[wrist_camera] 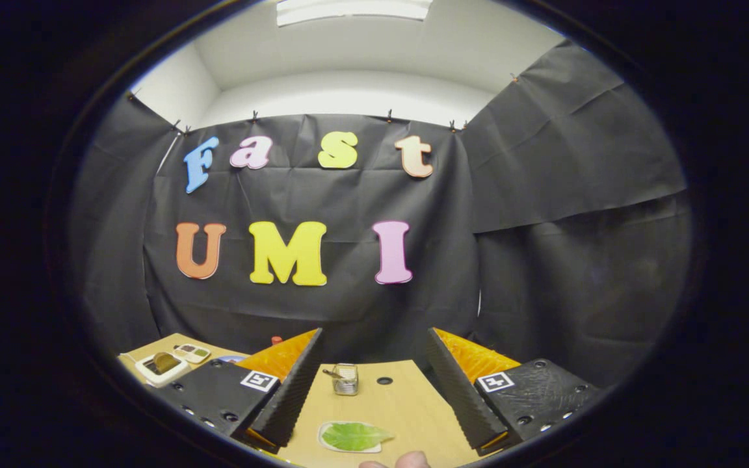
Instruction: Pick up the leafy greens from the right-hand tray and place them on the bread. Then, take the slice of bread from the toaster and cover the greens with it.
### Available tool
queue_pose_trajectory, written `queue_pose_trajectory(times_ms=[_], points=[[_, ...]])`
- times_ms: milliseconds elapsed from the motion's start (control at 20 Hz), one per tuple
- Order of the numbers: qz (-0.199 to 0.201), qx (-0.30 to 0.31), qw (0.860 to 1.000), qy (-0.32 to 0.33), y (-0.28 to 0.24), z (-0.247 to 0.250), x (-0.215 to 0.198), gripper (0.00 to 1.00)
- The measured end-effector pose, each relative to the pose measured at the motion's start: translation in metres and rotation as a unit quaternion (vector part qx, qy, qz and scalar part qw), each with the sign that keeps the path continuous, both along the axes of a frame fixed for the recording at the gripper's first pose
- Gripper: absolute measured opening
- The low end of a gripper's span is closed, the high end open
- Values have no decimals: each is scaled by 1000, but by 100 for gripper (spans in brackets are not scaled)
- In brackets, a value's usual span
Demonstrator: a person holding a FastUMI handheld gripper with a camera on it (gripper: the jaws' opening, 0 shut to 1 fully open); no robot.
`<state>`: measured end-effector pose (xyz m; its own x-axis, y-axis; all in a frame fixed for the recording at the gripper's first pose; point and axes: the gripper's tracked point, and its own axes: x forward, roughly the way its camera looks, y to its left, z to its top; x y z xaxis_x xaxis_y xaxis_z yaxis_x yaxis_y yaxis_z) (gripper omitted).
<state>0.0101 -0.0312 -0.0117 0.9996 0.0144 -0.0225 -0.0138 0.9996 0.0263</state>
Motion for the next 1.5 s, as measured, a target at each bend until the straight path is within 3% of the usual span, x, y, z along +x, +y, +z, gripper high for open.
queue_pose_trajectory(times_ms=[400,850,1100,1300,1500], points=[[10,17,998,61,-12,-50,5,95],[29,25,985,168,-8,-177,17,94],[29,44,970,236,-11,-262,41,95],[21,82,949,305,-10,-333,60,96],[15,102,936,338,-11,-374,75,96]])
